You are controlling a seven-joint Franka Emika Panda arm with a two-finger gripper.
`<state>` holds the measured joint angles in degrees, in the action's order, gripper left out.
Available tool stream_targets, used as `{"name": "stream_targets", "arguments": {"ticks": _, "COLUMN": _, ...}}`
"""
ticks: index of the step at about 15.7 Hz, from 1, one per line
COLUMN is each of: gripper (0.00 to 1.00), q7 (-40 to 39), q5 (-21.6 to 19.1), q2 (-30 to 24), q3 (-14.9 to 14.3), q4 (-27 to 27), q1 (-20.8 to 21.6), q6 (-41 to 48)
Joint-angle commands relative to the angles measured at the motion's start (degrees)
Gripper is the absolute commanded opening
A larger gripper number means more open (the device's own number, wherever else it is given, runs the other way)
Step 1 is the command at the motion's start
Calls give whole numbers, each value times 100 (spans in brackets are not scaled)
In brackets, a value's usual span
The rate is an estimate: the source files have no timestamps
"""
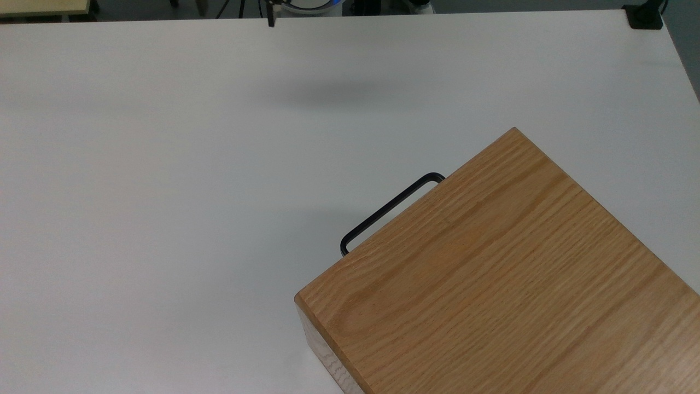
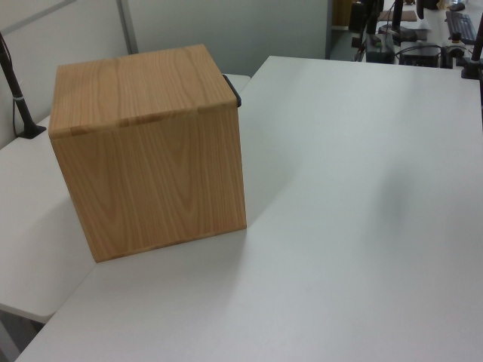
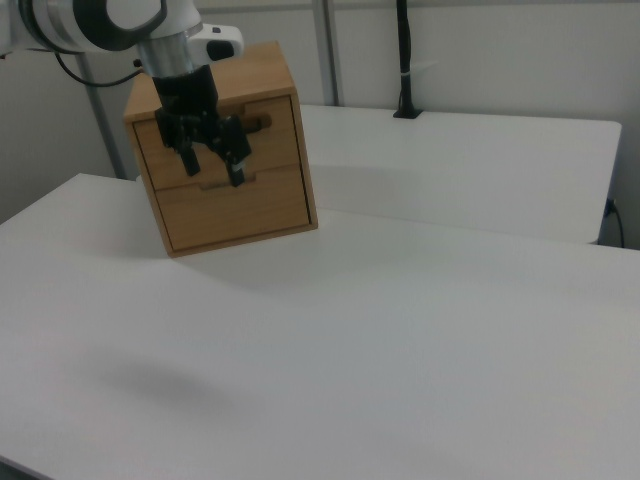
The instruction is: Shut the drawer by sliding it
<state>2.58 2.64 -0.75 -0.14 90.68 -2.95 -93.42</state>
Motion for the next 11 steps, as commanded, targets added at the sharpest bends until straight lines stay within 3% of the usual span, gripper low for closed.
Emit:
{"name": "stream_targets", "arguments": {"ticks": 1, "gripper": 100, "q7": -829, "q5": -62, "q2": -232, "q3": -21, "q4": 222, "q1": -135, "q6": 8}}
{"name": "stream_targets", "arguments": {"ticks": 11, "gripper": 100, "q7": -759, "q5": -106, "q2": -224, "q3": -21, "q4": 240, "q1": -127, "q6": -45}}
